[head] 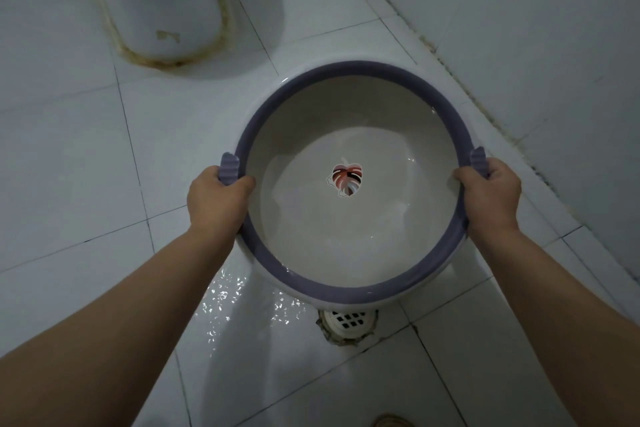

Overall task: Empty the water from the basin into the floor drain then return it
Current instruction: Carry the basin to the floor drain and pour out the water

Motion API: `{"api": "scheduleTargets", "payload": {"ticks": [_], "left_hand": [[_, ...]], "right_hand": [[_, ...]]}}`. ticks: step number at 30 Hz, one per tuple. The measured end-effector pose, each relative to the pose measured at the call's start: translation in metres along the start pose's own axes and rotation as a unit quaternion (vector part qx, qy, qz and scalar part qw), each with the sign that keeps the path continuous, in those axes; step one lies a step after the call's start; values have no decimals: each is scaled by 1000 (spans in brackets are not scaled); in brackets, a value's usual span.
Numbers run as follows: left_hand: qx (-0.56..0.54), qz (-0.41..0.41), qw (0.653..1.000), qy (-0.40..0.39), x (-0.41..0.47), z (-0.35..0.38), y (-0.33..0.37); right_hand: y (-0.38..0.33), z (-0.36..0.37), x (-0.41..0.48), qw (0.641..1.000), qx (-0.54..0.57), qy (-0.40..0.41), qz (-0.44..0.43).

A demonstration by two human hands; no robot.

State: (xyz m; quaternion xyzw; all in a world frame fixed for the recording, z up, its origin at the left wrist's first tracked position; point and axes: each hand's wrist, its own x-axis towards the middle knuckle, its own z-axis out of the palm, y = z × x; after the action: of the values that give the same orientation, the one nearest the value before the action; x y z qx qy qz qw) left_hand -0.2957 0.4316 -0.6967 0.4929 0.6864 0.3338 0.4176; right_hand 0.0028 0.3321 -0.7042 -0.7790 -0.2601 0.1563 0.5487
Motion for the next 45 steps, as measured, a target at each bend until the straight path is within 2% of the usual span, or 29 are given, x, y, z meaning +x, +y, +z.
{"api": "scheduleTargets", "payload": {"ticks": [45], "left_hand": [[8, -21, 1000, 0, -5, -5, 7]], "right_hand": [[-1, 3, -3, 1000, 1, 5, 8]]}}
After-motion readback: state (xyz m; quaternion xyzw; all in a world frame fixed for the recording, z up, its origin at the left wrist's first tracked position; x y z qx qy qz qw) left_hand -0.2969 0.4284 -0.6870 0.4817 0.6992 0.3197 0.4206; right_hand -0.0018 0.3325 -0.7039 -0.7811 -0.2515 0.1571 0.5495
